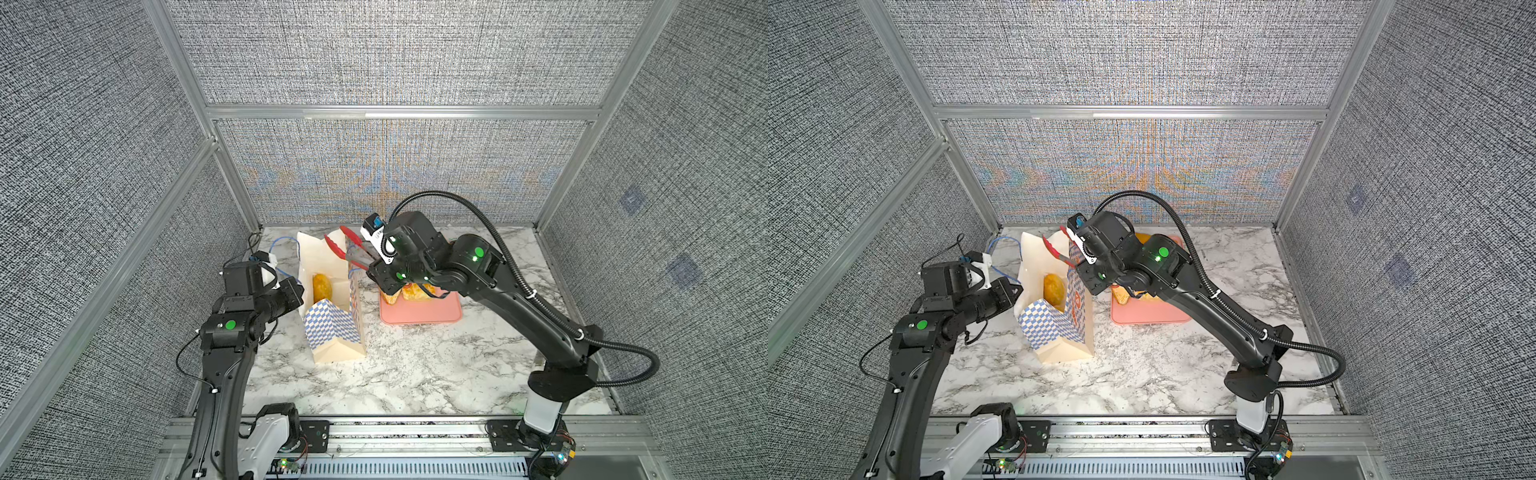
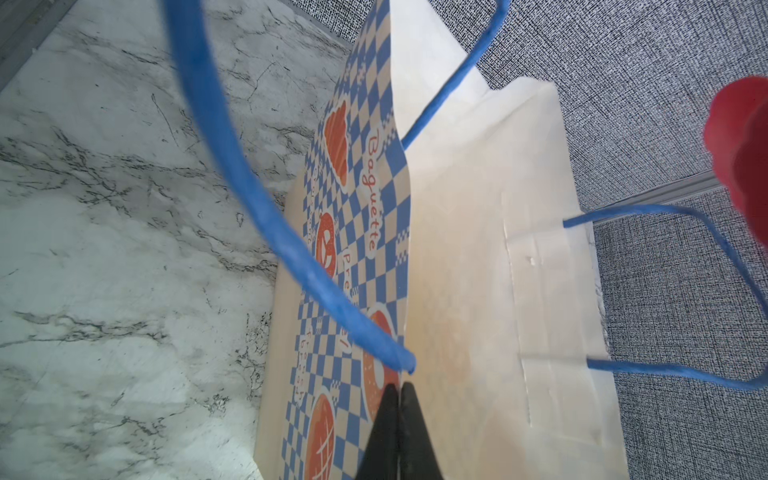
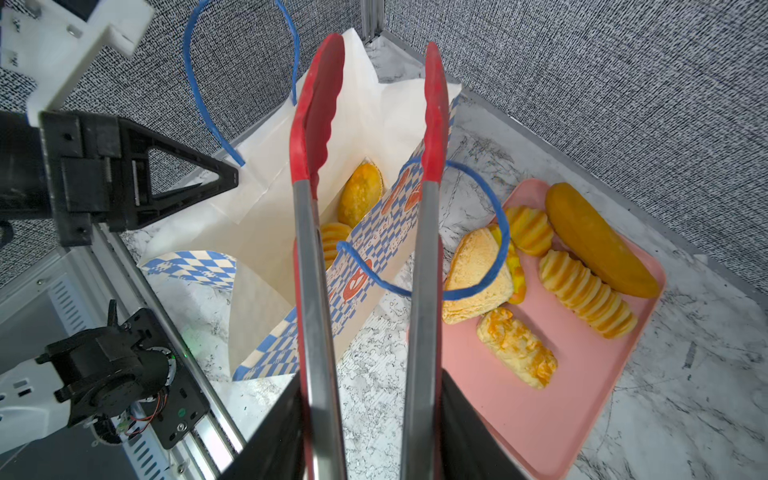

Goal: Place the fake bread into the paper bag
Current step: 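Withdraw the empty tongs from the bag back over the tray with the right gripper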

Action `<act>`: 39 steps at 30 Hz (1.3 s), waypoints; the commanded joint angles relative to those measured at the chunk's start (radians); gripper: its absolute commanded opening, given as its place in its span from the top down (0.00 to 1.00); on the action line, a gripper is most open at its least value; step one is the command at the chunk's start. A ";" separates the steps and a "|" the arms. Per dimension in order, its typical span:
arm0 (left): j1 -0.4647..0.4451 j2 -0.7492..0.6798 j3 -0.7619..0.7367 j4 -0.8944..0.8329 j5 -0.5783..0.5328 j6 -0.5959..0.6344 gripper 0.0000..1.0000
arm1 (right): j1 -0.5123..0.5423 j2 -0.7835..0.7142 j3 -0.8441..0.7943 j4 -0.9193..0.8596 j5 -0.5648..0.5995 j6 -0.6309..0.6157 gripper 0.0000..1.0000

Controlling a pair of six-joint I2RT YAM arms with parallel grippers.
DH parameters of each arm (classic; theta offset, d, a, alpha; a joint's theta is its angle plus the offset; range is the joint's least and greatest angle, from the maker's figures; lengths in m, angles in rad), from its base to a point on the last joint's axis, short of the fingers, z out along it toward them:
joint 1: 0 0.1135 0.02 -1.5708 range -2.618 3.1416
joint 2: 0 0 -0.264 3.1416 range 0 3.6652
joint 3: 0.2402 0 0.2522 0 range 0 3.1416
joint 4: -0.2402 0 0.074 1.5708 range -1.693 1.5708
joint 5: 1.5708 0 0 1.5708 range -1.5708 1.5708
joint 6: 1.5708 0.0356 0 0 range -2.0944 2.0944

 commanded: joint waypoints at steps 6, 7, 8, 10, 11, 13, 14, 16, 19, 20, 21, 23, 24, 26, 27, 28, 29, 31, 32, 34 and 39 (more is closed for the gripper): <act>0.000 0.003 0.000 0.010 0.007 -0.003 0.97 | -0.028 -0.083 -0.072 0.096 0.070 0.016 0.53; 0.000 0.003 0.001 0.011 0.007 -0.003 0.97 | -0.036 -0.097 -0.089 0.104 0.070 0.021 0.53; 0.000 0.003 0.002 0.010 0.006 -0.003 0.97 | -0.045 -0.111 -0.107 0.114 0.069 0.027 0.53; -0.001 0.006 0.003 0.010 0.006 -0.003 0.97 | -0.066 -0.140 -0.142 0.125 0.064 0.038 0.53; -0.001 0.005 0.002 0.009 0.008 -0.003 0.97 | -0.078 -0.156 -0.160 0.130 0.060 0.047 0.53; 0.000 0.007 0.003 0.012 0.010 -0.002 0.97 | -0.104 -0.184 -0.198 0.142 0.047 0.061 0.53; 0.000 0.007 0.003 0.012 0.010 -0.004 0.97 | -0.118 -0.201 -0.220 0.147 0.037 0.071 0.53; 0.000 0.009 0.002 0.015 0.009 -0.004 0.97 | -0.148 -0.232 -0.262 0.158 0.024 0.086 0.53; 0.000 0.010 0.002 0.014 0.010 -0.003 0.97 | -0.199 -0.282 -0.329 0.172 -0.009 0.111 0.53; 0.000 0.011 0.003 0.013 0.009 -0.003 0.97 | -0.219 -0.298 -0.353 0.177 -0.024 0.122 0.53; -0.001 0.012 0.004 0.014 0.010 -0.003 0.97 | -0.237 -0.312 -0.373 0.182 -0.037 0.129 0.53; 0.000 0.015 0.005 0.014 0.011 -0.003 0.97 | -0.276 -0.344 -0.417 0.188 -0.065 0.146 0.53; 0.000 0.015 0.005 0.015 0.012 -0.001 0.97 | -0.293 -0.355 -0.436 0.189 -0.075 0.152 0.53; -0.001 0.016 0.007 0.014 0.013 -0.001 0.97 | -0.326 -0.380 -0.477 0.191 -0.093 0.162 0.53; 0.000 0.017 0.007 0.015 0.012 -0.001 0.97 | -0.338 -0.390 -0.493 0.191 -0.099 0.166 0.53; 0.000 0.018 0.007 0.014 0.012 0.000 0.97 | -0.352 -0.400 -0.514 0.191 -0.107 0.172 0.53; 0.000 0.017 0.007 0.014 0.012 0.000 0.97 | -0.365 -0.410 -0.533 0.191 -0.115 0.174 0.53; -0.001 0.021 0.008 0.017 0.014 0.000 0.97 | -0.389 -0.428 -0.571 0.191 -0.127 0.183 0.53; 0.000 0.021 0.008 0.017 0.014 0.000 0.97 | -0.401 -0.437 -0.592 0.193 -0.134 0.188 0.53; -0.001 0.023 0.007 0.018 0.016 0.000 0.97 | -0.421 -0.453 -0.630 0.200 -0.145 0.198 0.53; 0.000 0.026 0.008 0.024 0.018 -0.001 0.97 | -0.453 -0.474 -0.719 0.223 -0.176 0.217 0.53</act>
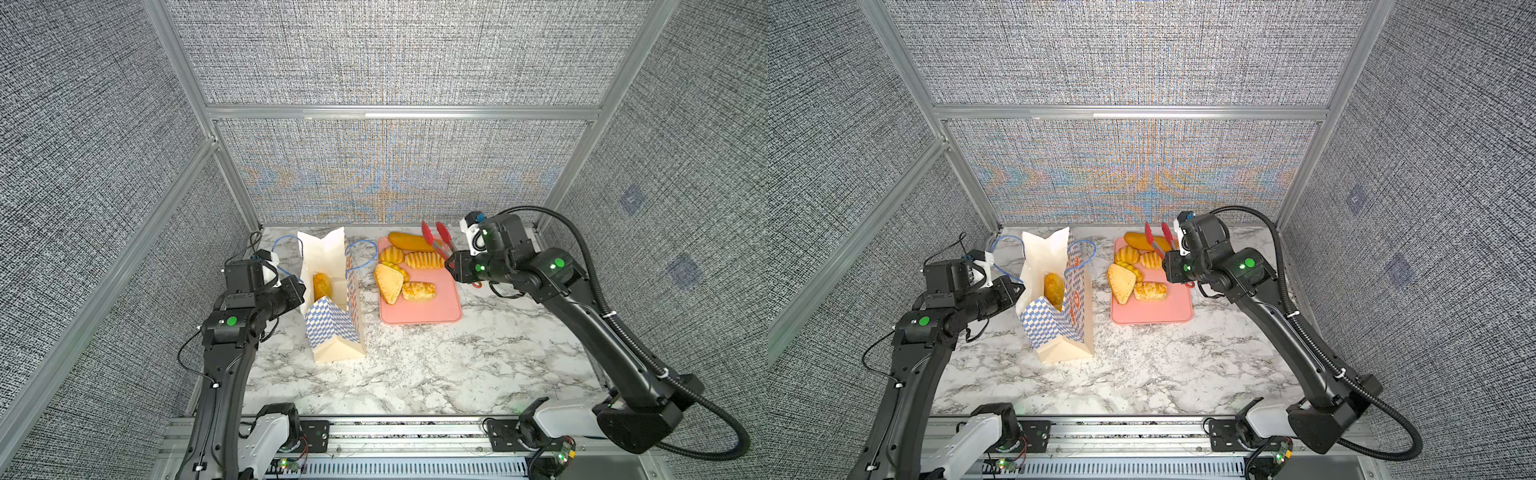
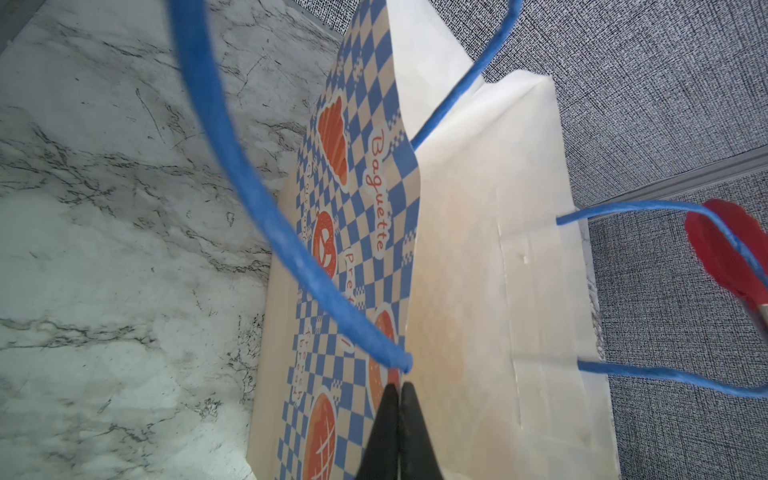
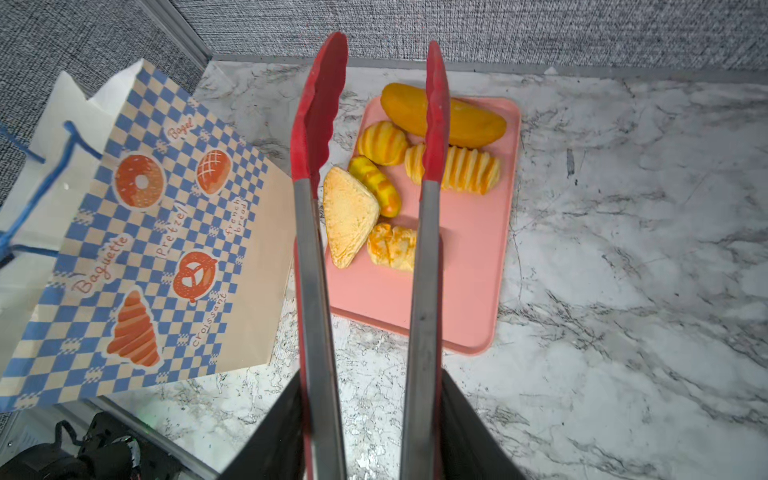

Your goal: Place the fake bread into the paper bag

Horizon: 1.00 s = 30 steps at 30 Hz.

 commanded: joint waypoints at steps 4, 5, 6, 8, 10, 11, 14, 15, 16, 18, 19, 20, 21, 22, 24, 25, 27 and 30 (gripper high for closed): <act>0.001 0.003 0.004 0.010 0.003 0.000 0.97 | -0.019 0.004 -0.070 0.065 -0.073 0.021 0.53; 0.001 0.003 0.004 0.008 0.004 0.001 0.97 | -0.022 0.011 -0.075 0.069 -0.082 0.020 0.53; 0.001 0.001 0.003 0.008 0.004 0.001 0.97 | -0.022 0.018 -0.080 0.073 -0.090 0.018 0.53; 0.001 -0.002 0.000 0.009 0.002 -0.001 0.97 | -0.023 0.036 -0.088 0.082 -0.107 0.017 0.53; 0.001 -0.005 -0.002 0.008 0.002 -0.001 0.97 | -0.023 0.058 -0.093 0.088 -0.125 0.015 0.53; 0.001 -0.007 -0.003 0.007 0.001 -0.001 0.97 | -0.024 0.070 -0.095 0.090 -0.132 0.013 0.53; 0.001 -0.008 -0.005 0.005 -0.001 -0.001 0.96 | -0.024 0.100 -0.099 0.089 -0.143 0.012 0.53; 0.000 -0.009 -0.006 0.004 -0.001 -0.001 0.96 | -0.024 0.109 -0.102 0.087 -0.142 0.013 0.53; 0.001 -0.009 -0.007 0.005 0.000 -0.001 0.96 | -0.025 0.114 -0.105 0.085 -0.140 0.013 0.53; 0.001 -0.009 -0.008 0.005 -0.001 -0.002 0.96 | -0.027 0.121 -0.119 0.081 -0.132 0.020 0.53; 0.001 -0.009 -0.008 0.006 -0.002 -0.001 0.96 | -0.029 0.121 -0.128 0.081 -0.132 0.022 0.53; 0.000 -0.009 -0.008 0.004 -0.002 -0.001 0.96 | -0.031 0.121 -0.141 0.082 -0.132 0.025 0.53; 0.000 -0.008 -0.008 0.005 -0.001 0.000 0.96 | -0.035 0.118 -0.152 0.080 -0.132 0.029 0.53; 0.000 -0.008 -0.008 0.006 -0.003 -0.001 0.96 | -0.038 0.116 -0.168 0.082 -0.132 0.033 0.53; 0.000 -0.006 -0.009 0.008 -0.003 -0.001 0.96 | -0.046 0.104 -0.198 0.086 -0.136 0.041 0.53; 0.000 -0.006 -0.009 0.009 -0.003 -0.001 0.96 | -0.049 0.098 -0.215 0.088 -0.140 0.046 0.53; 0.000 -0.003 -0.013 0.012 0.000 -0.002 0.96 | -0.050 0.085 -0.248 0.097 -0.147 0.055 0.53; 0.000 -0.001 -0.014 0.016 0.002 -0.004 0.96 | -0.051 0.062 -0.296 0.105 -0.163 0.076 0.53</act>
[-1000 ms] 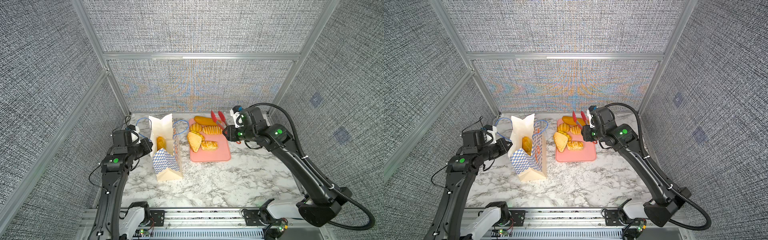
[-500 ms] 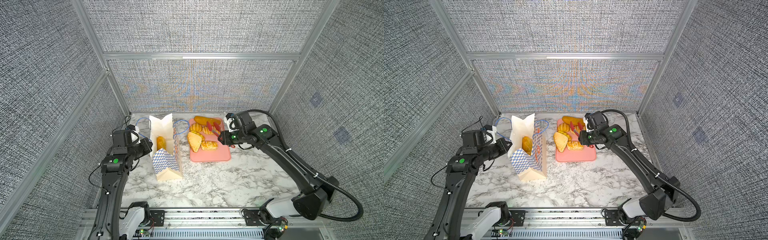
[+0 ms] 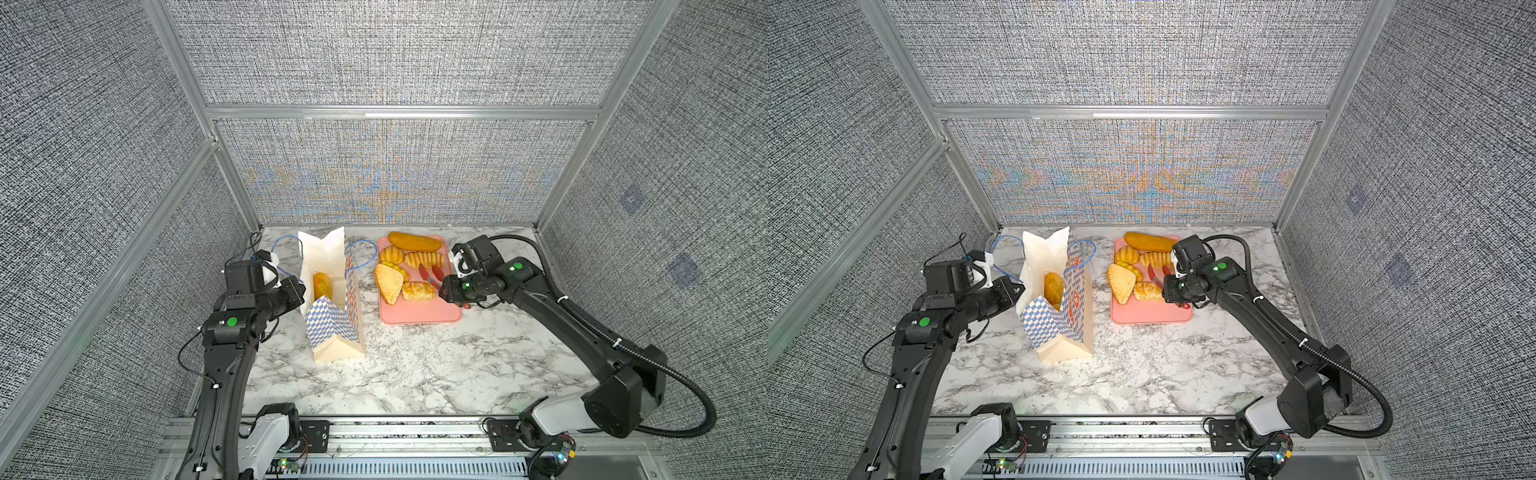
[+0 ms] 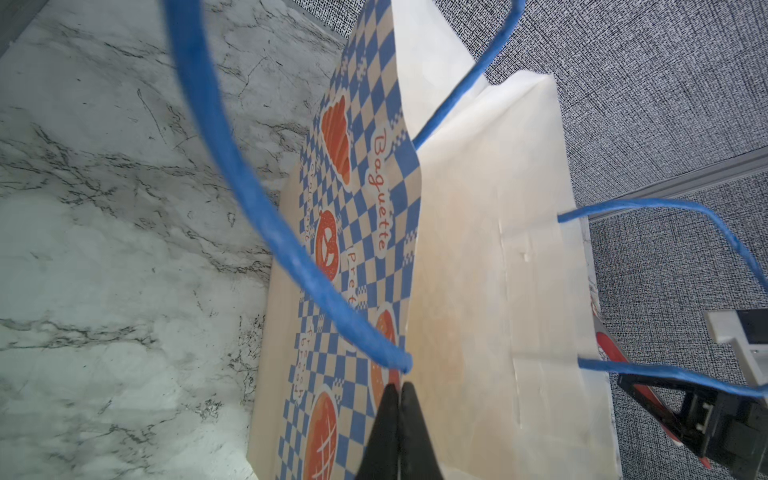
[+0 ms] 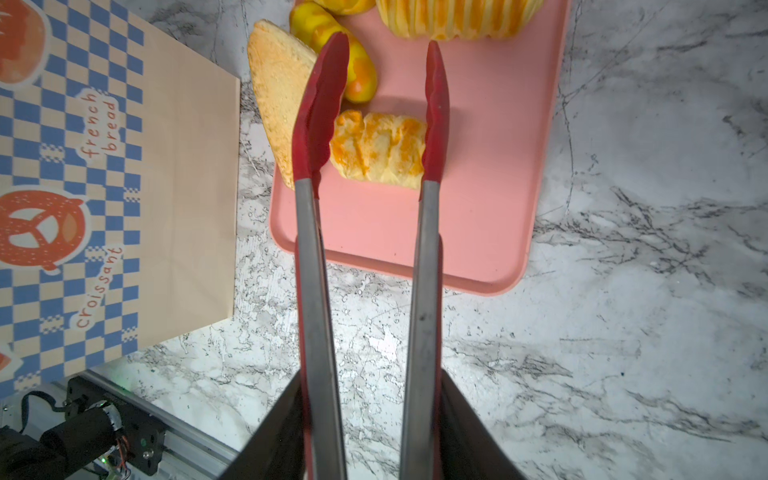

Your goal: Place the fake bread into the paper bag

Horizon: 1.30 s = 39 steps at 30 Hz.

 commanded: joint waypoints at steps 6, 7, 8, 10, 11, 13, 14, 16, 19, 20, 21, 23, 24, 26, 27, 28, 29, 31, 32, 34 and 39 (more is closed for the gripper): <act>0.000 0.004 -0.004 0.011 0.002 -0.004 0.96 | 0.000 -0.079 -0.115 0.058 -0.073 0.079 0.53; 0.000 0.004 -0.005 0.012 0.003 -0.004 0.97 | 0.000 -0.088 -0.129 0.060 -0.076 0.088 0.53; 0.000 0.004 -0.004 0.011 0.002 -0.004 0.96 | 0.002 -0.097 -0.140 0.062 -0.077 0.093 0.54; -0.001 0.004 -0.007 0.012 0.003 -0.005 0.96 | 0.001 -0.115 -0.167 0.070 -0.083 0.110 0.53; 0.000 0.004 -0.007 0.015 0.003 -0.005 0.96 | 0.000 -0.122 -0.179 0.076 -0.090 0.117 0.53; 0.000 0.006 -0.008 0.018 0.006 -0.007 0.96 | 0.000 -0.131 -0.205 0.094 -0.107 0.131 0.54; 0.000 0.007 -0.008 0.020 0.008 -0.008 0.96 | 0.001 -0.133 -0.213 0.101 -0.114 0.136 0.53; 0.000 0.007 -0.010 0.021 0.008 -0.008 0.96 | 0.002 -0.131 -0.233 0.118 -0.126 0.149 0.53; 0.000 0.008 -0.010 0.020 0.009 -0.008 0.96 | 0.004 -0.124 -0.255 0.142 -0.142 0.164 0.53; 0.000 0.008 -0.010 0.020 0.008 -0.008 0.96 | 0.006 -0.122 -0.259 0.149 -0.145 0.168 0.54; 0.001 0.009 -0.009 0.020 0.008 -0.008 0.96 | 0.008 -0.118 -0.265 0.155 -0.149 0.171 0.53; -0.001 0.008 -0.010 0.018 0.008 -0.007 0.96 | 0.009 -0.112 -0.271 0.163 -0.150 0.175 0.53; 0.000 0.008 -0.009 0.018 0.007 -0.006 0.96 | 0.010 -0.107 -0.273 0.167 -0.150 0.177 0.53; 0.000 0.009 -0.010 0.018 0.006 -0.005 0.96 | 0.009 -0.096 -0.273 0.172 -0.152 0.178 0.54; -0.001 0.008 -0.010 0.018 0.005 -0.006 0.96 | 0.009 -0.091 -0.271 0.172 -0.150 0.176 0.54; 0.000 0.009 -0.011 0.018 0.005 -0.005 0.96 | 0.010 -0.083 -0.267 0.171 -0.148 0.175 0.54; 0.000 0.009 -0.011 0.018 0.006 -0.004 0.96 | 0.010 -0.076 -0.265 0.171 -0.144 0.174 0.54; 0.000 0.008 -0.014 0.018 0.004 -0.004 0.96 | 0.008 -0.062 -0.256 0.171 -0.136 0.169 0.54; 0.000 0.008 -0.014 0.018 0.002 -0.003 0.96 | 0.008 -0.055 -0.251 0.171 -0.132 0.168 0.54; 0.000 0.011 -0.016 0.018 0.002 -0.002 0.96 | 0.004 -0.037 -0.237 0.168 -0.121 0.163 0.54; 0.001 0.016 -0.015 0.018 0.000 0.002 0.96 | -0.009 0.008 -0.194 0.172 -0.112 0.148 0.54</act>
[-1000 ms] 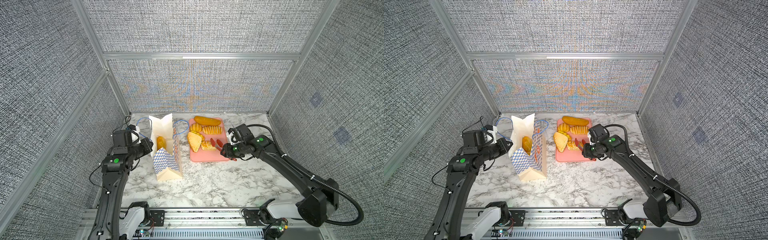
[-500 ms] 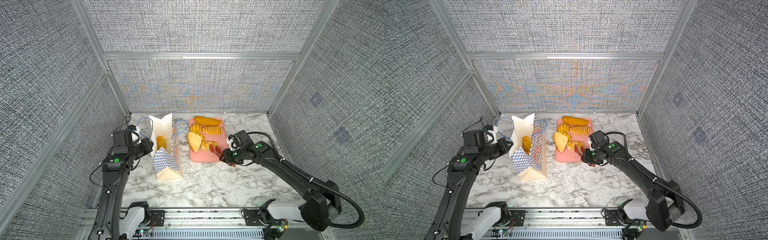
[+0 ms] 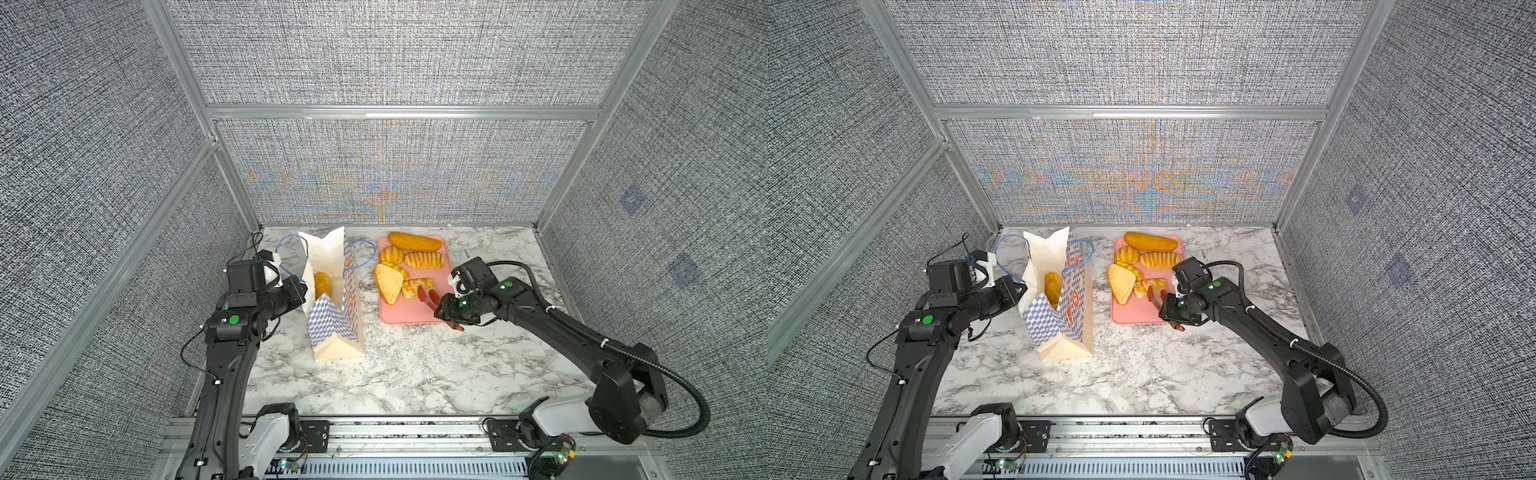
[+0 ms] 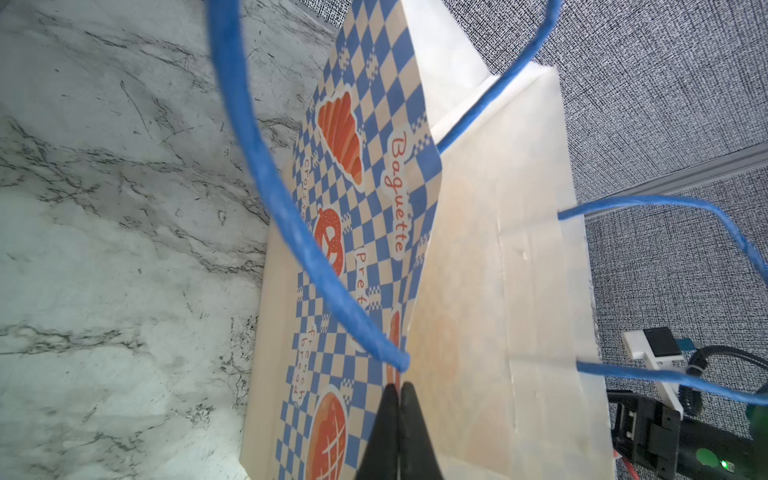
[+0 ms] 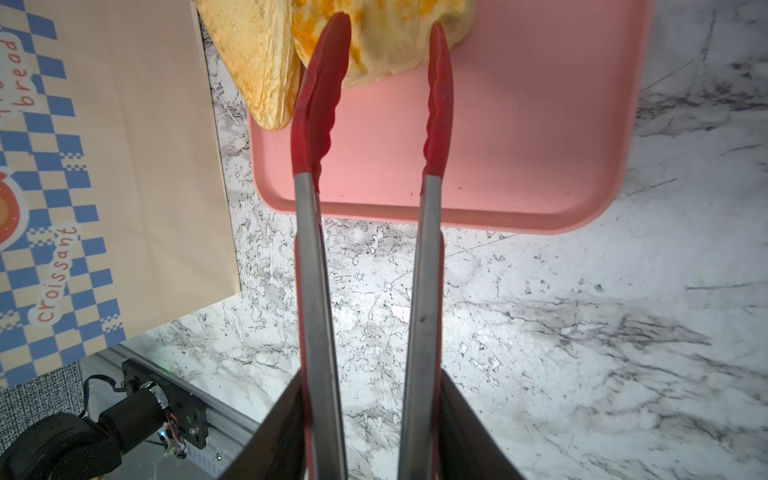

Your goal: Place the fake bread into the paper bag

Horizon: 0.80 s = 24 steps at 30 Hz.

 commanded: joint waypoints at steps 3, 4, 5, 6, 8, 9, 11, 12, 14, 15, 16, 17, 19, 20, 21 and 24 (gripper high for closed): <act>0.000 0.006 -0.003 -0.003 -0.017 0.007 0.96 | -0.014 0.043 0.057 0.014 0.018 -0.031 0.54; 0.000 0.006 -0.003 -0.003 -0.017 0.008 0.96 | -0.018 0.052 0.067 0.011 0.022 -0.036 0.54; 0.001 0.006 -0.003 -0.003 -0.019 0.008 0.96 | -0.023 0.057 0.074 0.011 0.022 -0.040 0.54; 0.000 0.004 -0.005 -0.002 -0.019 0.008 0.96 | -0.030 0.065 0.083 0.011 0.022 -0.044 0.53; -0.001 0.005 -0.006 -0.002 -0.019 0.008 0.96 | -0.042 0.080 0.097 0.011 0.023 -0.050 0.54; 0.000 0.006 -0.007 -0.002 -0.020 0.008 0.96 | -0.050 0.090 0.107 0.011 0.024 -0.055 0.54; 0.001 0.007 -0.009 0.000 -0.018 0.008 0.96 | -0.061 0.111 0.124 0.011 0.025 -0.063 0.54; 0.001 0.008 -0.009 0.002 -0.019 0.008 0.96 | -0.068 0.124 0.133 0.011 0.023 -0.068 0.54; 0.001 0.010 -0.008 0.003 -0.018 0.008 0.96 | -0.074 0.144 0.152 0.009 0.026 -0.075 0.54; 0.000 0.009 -0.008 0.002 -0.018 0.008 0.96 | -0.075 0.154 0.161 0.007 0.032 -0.077 0.54; 0.001 0.009 -0.007 0.002 -0.018 0.008 0.97 | -0.075 0.162 0.169 0.004 0.038 -0.079 0.54; 0.001 0.009 -0.008 0.002 -0.019 0.008 0.96 | -0.077 0.168 0.175 0.004 0.041 -0.080 0.54; 0.000 0.009 -0.010 0.002 -0.019 0.008 0.97 | -0.079 0.179 0.184 0.005 0.041 -0.082 0.54; 0.001 0.009 -0.010 0.001 -0.018 0.008 0.96 | -0.080 0.183 0.187 0.008 0.040 -0.083 0.54; 0.001 0.009 -0.010 0.002 -0.018 0.008 0.96 | -0.080 0.187 0.191 0.010 0.040 -0.082 0.54; 0.000 0.012 -0.007 0.004 -0.016 0.008 0.96 | -0.080 0.203 0.207 0.012 0.039 -0.084 0.54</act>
